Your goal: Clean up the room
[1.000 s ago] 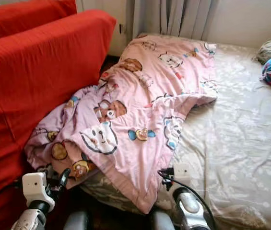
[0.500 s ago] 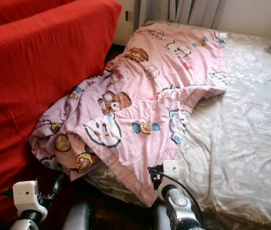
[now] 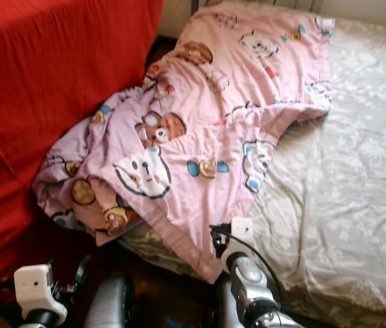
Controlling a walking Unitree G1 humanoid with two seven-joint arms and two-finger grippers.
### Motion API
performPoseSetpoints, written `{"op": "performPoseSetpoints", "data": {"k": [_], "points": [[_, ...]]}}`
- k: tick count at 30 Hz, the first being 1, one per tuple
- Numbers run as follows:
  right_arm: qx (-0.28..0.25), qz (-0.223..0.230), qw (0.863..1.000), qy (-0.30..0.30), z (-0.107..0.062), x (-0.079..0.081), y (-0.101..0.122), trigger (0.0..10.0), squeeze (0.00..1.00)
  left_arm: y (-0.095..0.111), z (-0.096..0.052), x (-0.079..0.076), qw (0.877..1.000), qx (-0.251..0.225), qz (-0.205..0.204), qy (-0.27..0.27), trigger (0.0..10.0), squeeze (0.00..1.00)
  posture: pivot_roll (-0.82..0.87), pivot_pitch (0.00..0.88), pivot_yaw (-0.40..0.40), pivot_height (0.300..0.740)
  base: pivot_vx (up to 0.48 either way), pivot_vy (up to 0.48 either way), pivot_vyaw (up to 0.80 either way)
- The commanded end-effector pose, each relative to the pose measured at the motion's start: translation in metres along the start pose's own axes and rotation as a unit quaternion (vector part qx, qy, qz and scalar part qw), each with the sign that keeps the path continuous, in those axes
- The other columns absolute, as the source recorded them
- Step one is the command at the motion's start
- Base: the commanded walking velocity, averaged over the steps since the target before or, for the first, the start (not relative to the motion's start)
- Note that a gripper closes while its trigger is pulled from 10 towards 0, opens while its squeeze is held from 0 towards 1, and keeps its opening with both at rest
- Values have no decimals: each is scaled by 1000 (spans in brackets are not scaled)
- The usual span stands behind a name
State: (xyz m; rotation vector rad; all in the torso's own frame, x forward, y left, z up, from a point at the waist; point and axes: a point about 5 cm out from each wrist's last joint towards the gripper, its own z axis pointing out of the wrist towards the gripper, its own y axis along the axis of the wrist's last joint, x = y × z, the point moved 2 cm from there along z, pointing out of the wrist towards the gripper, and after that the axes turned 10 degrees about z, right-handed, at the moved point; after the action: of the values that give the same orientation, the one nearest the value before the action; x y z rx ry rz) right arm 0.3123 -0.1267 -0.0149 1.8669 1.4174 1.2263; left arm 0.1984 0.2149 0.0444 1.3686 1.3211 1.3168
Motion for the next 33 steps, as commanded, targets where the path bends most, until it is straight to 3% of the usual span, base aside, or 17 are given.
{"op": "performPoseSetpoints", "data": {"k": [1,27,33], "points": [[9,2,1000,-17,-3,-7,-8,10000,0,-4,-6,-1,1000,18,3,0,10000,0,175,283,-63,606,0,0,0],[19,5,999,-48,-9,-20,-19,10000,0,-12,-5,0,999,38,11,-5,10000,0,176,275,-61,606,0,0,0],[26,13,999,-37,-9,-16,-21,10000,0,-14,-6,1,999,40,13,-5,10000,0,180,278,-60,606,0,0,0]]}}
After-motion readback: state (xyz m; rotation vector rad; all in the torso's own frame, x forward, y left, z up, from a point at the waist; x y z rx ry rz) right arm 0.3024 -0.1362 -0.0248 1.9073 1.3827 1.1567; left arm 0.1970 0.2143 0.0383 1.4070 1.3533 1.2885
